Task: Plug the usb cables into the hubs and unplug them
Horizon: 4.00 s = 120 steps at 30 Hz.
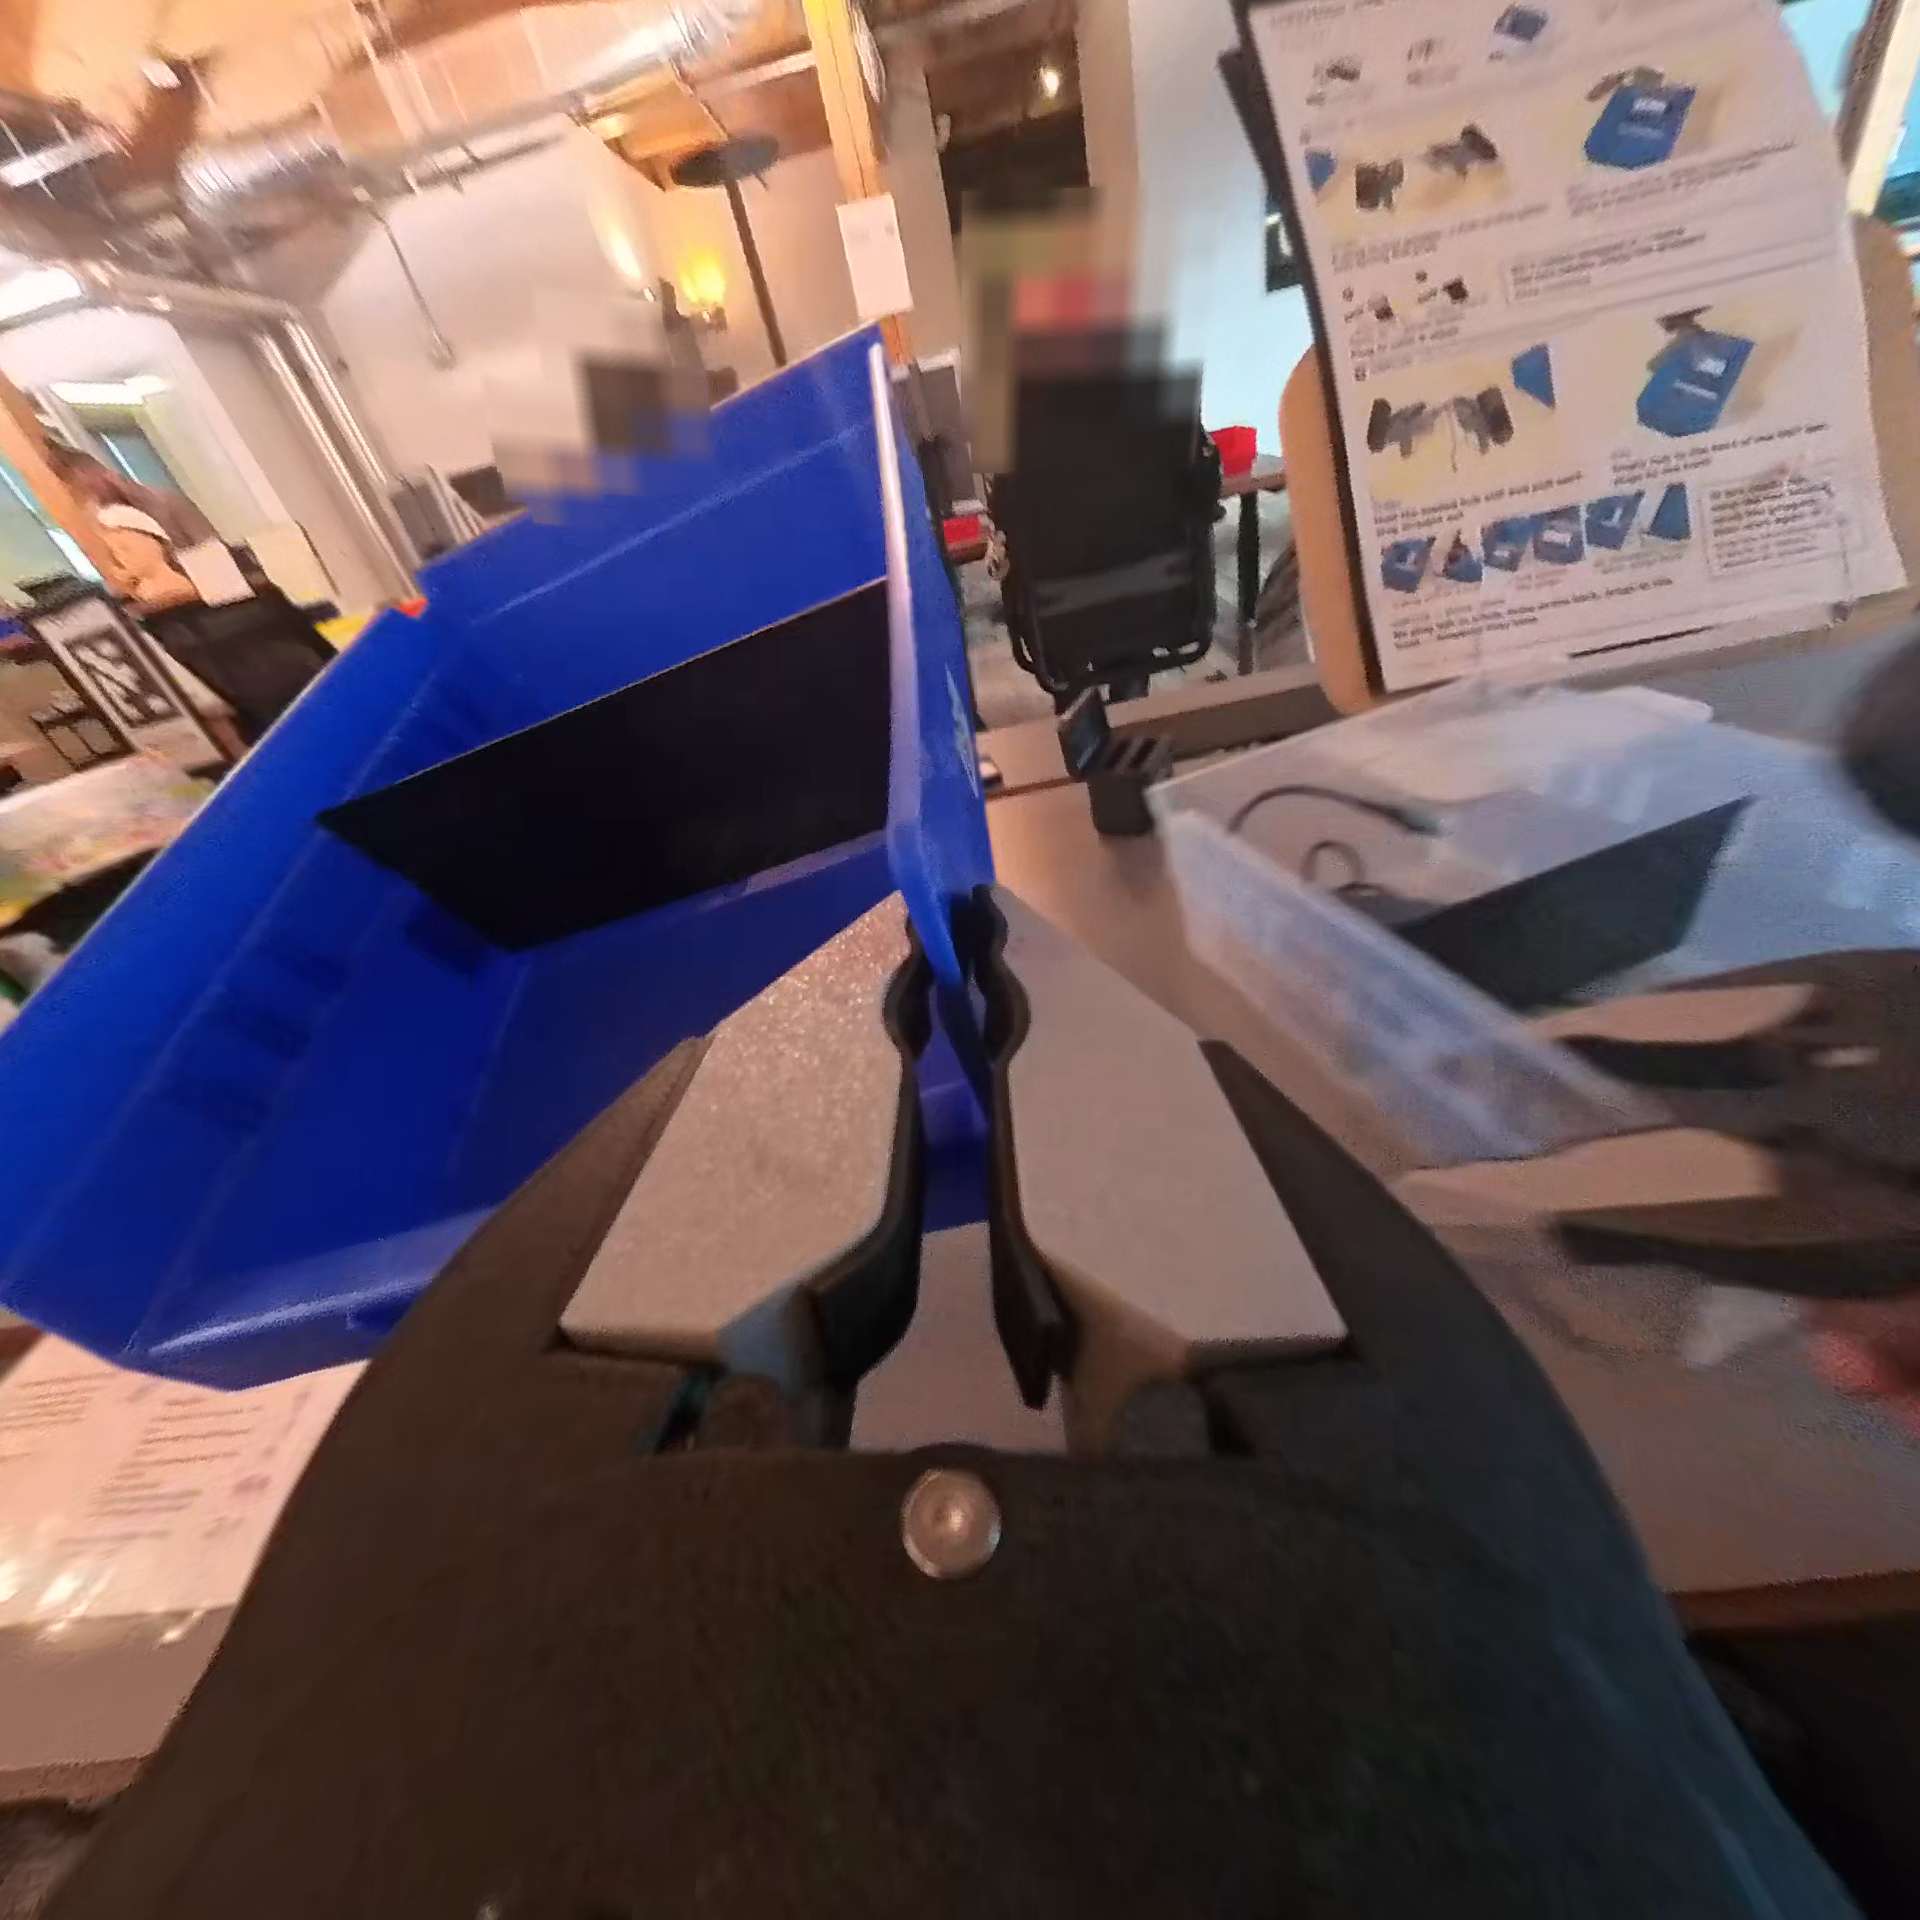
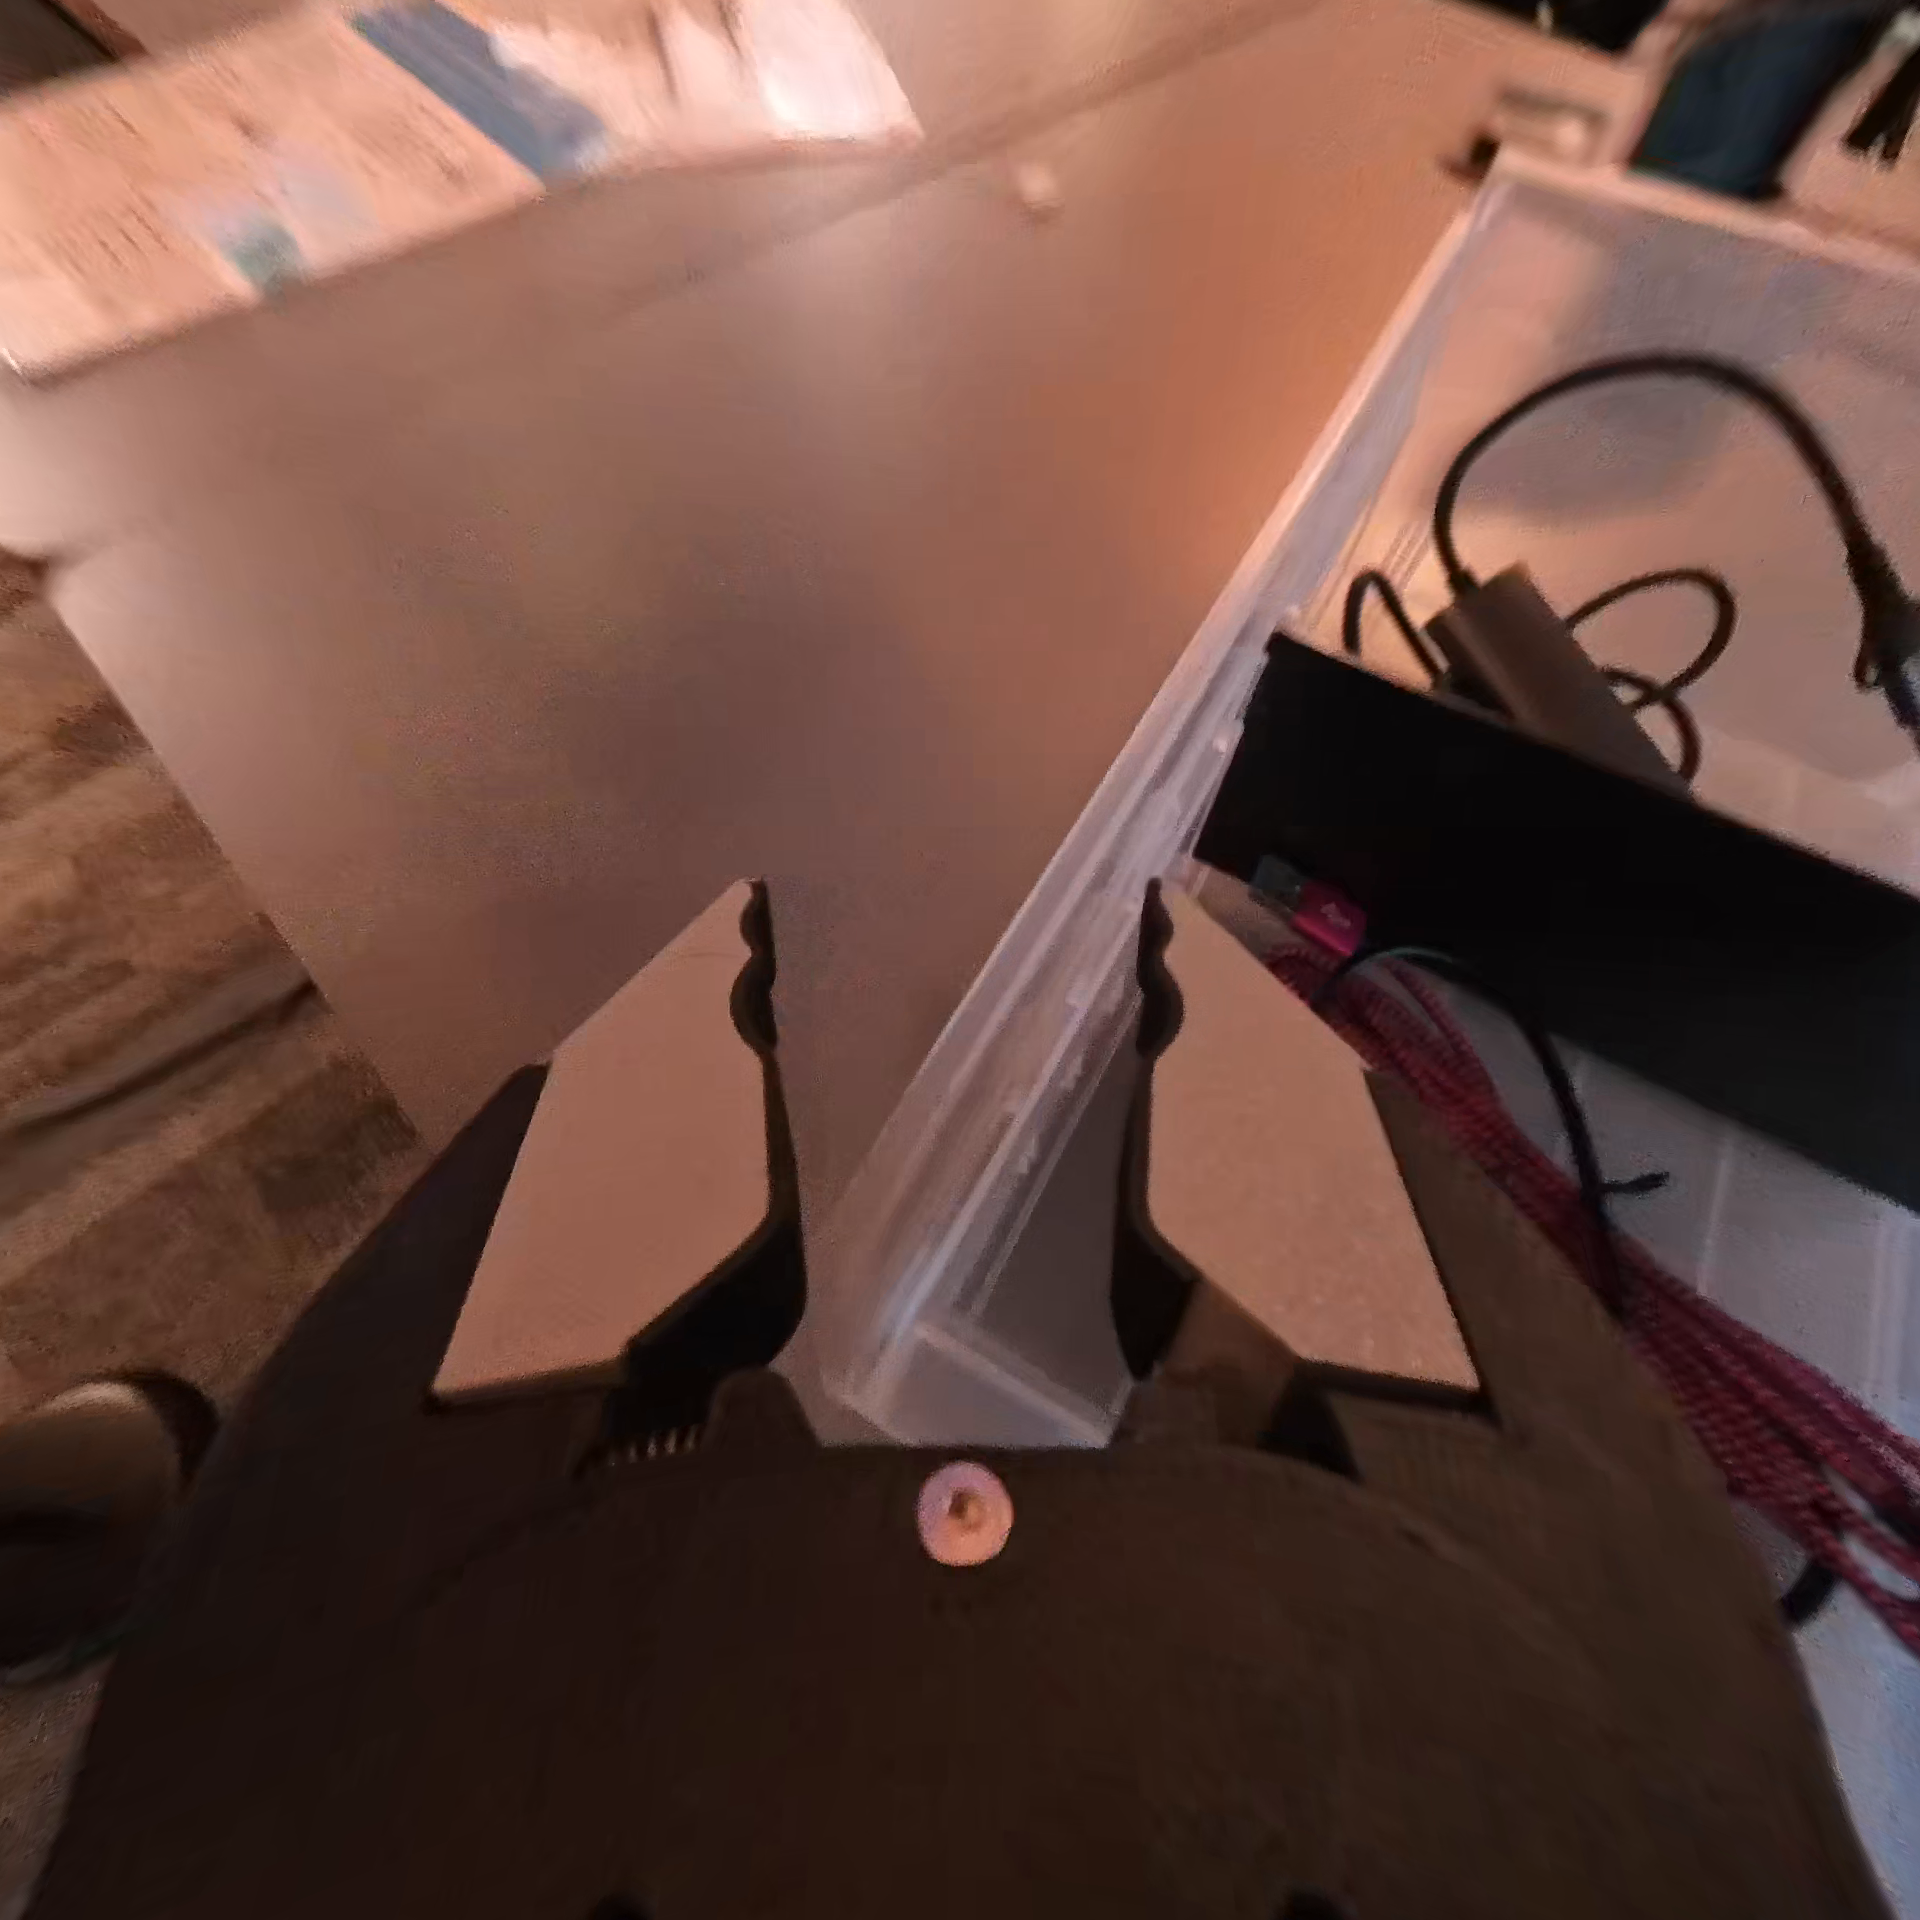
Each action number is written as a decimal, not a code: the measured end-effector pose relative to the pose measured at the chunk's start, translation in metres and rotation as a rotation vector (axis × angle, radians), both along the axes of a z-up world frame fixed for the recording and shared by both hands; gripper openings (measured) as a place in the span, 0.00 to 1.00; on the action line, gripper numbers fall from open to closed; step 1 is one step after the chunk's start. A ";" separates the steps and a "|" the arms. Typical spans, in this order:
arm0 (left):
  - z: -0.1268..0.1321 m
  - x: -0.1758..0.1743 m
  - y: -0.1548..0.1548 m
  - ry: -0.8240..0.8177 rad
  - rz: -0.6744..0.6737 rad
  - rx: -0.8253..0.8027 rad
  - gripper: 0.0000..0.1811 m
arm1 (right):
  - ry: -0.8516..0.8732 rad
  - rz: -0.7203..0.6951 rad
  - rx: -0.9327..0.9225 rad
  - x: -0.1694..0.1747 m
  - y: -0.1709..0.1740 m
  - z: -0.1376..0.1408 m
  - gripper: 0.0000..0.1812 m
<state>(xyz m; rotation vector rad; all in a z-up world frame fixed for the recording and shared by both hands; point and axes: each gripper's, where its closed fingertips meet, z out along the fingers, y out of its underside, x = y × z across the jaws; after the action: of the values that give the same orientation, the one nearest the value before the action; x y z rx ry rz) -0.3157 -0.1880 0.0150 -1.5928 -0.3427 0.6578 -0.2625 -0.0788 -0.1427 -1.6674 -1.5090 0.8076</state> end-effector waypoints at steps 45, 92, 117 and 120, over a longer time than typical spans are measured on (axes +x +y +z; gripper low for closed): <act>-0.142 0.320 0.252 0.035 -0.681 -0.406 0.05 | 0.079 -0.520 0.222 0.279 0.298 0.057 0.39; -0.159 0.047 0.115 -0.243 -0.223 -0.540 0.09 | -0.452 0.107 0.407 0.254 0.140 0.008 0.30; -0.162 0.025 0.067 -0.294 -0.185 -0.655 0.03 | -0.059 0.276 -0.196 0.396 0.156 0.058 0.45; -0.162 0.028 0.069 -0.306 -0.195 -0.651 0.04 | -0.233 0.219 -0.072 0.378 0.158 0.013 0.32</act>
<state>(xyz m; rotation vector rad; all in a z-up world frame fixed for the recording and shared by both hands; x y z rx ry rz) -0.2873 -0.1194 -0.1466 -2.3268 -0.1973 0.3856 0.1159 0.0788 -0.1299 -1.7165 -1.8686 0.8110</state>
